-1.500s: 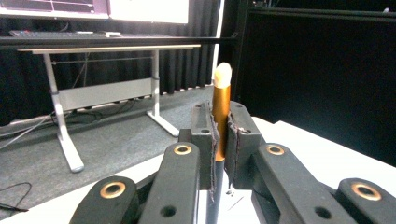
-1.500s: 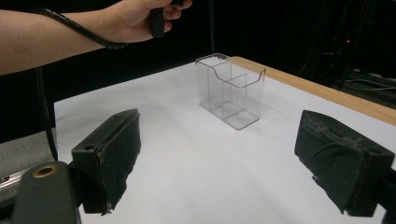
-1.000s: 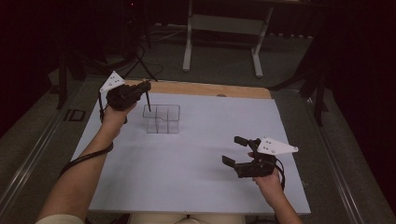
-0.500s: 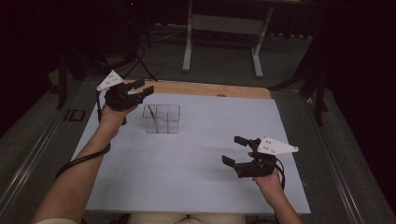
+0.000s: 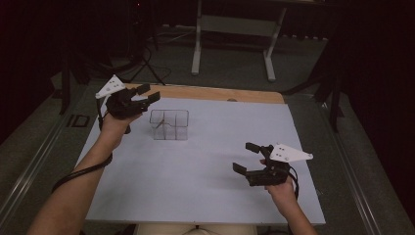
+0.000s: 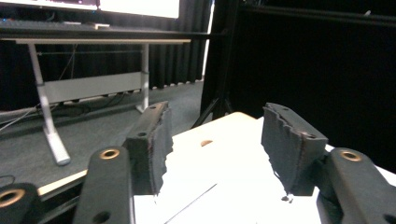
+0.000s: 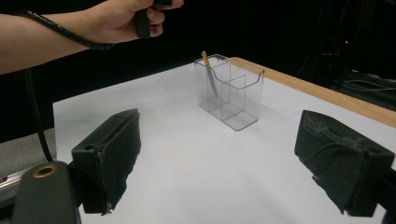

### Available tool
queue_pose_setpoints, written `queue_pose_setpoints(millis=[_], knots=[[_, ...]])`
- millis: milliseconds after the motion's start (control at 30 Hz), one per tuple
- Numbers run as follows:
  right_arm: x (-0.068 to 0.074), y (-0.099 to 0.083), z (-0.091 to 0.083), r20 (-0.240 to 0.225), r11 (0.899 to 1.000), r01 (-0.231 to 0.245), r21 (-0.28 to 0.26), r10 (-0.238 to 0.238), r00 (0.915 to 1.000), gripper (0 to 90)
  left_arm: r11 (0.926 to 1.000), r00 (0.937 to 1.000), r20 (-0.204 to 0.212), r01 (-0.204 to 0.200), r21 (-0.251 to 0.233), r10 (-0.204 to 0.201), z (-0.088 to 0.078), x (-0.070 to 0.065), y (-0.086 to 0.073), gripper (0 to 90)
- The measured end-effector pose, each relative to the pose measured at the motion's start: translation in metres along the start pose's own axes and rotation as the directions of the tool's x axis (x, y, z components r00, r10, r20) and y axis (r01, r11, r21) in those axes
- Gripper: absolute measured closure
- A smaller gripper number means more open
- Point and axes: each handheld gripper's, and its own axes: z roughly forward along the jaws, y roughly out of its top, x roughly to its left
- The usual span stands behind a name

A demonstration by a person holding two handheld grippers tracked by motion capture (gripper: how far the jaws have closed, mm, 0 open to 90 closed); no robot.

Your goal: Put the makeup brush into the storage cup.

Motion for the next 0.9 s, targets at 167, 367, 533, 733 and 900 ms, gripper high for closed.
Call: queue_pose_setpoints(millis=[167,367,533,733,900], knots=[[0.000,0.000,0.000,0.000,1.000,0.001,0.000,-0.001,1.0000,14.4,0.9998,0.9998,0.000,-0.018,-0.012,0.018,-0.006,-0.007,0.004,35.4],[0.000,0.001,-0.001,0.001,1.000,0.001,-0.001,-0.001,1.0000,14.4,0.9997,0.9996,0.020,-0.021,-0.016,0.021,-0.010,-0.015,0.008,27.4],[0.000,0.001,-0.001,0.001,1.000,0.000,-0.001,0.000,1.0000,14.4,0.9999,0.9994,0.034,-0.004,-0.015,0.004,-0.014,-0.018,0.010,24.6],[0.000,0.001,-0.001,0.002,1.000,0.002,0.002,-0.002,1.0000,14.4,0.9991,0.9984,0.039,-0.041,0.010,0.040,-0.017,-0.025,0.006,16.4],[0.000,0.000,-0.001,0.000,1.000,0.000,0.001,0.000,1.0000,14.4,0.9989,0.9976,0.051,-0.047,0.008,0.047,-0.021,-0.033,0.004,11.0]])
